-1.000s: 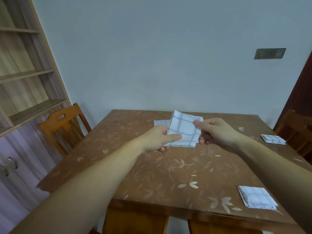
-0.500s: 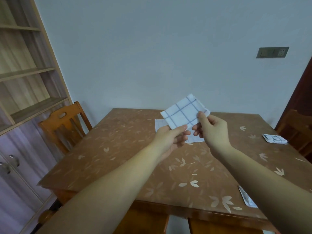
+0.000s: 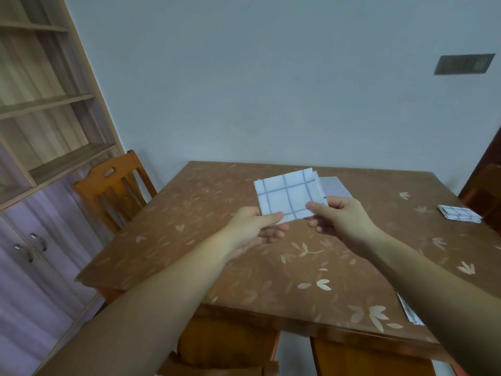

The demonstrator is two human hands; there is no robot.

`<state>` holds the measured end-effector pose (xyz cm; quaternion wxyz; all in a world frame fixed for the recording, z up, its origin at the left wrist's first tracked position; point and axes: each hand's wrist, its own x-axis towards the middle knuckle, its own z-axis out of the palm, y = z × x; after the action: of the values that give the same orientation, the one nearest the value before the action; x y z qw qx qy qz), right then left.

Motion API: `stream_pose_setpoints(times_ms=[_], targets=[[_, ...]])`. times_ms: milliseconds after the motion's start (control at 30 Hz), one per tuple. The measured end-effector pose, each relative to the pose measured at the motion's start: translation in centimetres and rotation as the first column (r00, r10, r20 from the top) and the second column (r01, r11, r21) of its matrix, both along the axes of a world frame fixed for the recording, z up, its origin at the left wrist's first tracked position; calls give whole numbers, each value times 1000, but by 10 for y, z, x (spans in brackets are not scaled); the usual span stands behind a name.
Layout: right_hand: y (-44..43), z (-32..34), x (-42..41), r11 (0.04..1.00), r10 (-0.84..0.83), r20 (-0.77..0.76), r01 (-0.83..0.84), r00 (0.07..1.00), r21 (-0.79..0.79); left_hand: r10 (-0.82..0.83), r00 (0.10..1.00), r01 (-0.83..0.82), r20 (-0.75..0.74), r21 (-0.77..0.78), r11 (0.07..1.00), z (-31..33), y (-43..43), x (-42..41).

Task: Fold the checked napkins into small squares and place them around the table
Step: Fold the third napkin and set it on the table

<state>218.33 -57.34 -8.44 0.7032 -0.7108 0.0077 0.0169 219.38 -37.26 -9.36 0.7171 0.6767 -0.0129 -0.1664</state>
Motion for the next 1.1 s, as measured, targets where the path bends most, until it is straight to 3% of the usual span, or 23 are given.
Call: stream_pose_setpoints(times_ms=[100,200,500,700,867,1100], targets=[[10,-16,2,995,77,-68,-81,995,-65,133,990,-137,-56,-79,987,-13,16,4],[27,-36,4,976,149,-155,-171,977,-138,211,976,-213,-56,-37,976,-30,33,7],[92,-138,28,984,65,-486,-138,872,-116,277,925,-190,-261,313,931,-129,113,20],[139,-198,40,982,-21,-637,-105,770,-160,278,868,-151,-412,315,937,-187,150,38],[163,-227,52,951,-102,-693,-134,713,-278,199,879,-14,-432,395,919,-218,172,57],[179,-240,81,914,-255,-611,-20,749,-405,255,887,-52,-384,467,883,-236,182,90]])
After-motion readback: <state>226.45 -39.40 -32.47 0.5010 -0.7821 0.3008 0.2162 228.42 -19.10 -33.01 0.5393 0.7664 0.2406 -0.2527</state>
